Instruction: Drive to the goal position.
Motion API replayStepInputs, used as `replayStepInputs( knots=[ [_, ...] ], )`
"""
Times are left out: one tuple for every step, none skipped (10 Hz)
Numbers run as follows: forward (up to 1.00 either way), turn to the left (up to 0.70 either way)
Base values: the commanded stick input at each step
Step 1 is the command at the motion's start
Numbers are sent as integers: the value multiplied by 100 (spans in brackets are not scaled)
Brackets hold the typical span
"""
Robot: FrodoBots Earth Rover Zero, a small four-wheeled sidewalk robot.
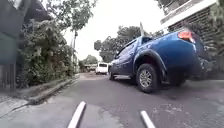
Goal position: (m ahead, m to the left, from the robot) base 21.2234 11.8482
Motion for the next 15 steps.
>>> replayStepInputs(
  knots=[
    [0, 47],
    [0, 59],
    [0, 70],
    [0, 70],
    [0, 70],
    [0, 70],
    [0, 70],
    [0, 70],
    [0, 70],
    [0, 70],
    [0, 70],
    [0, 70],
    [0, 45],
    [0, 19],
    [0, 0]
  ],
)
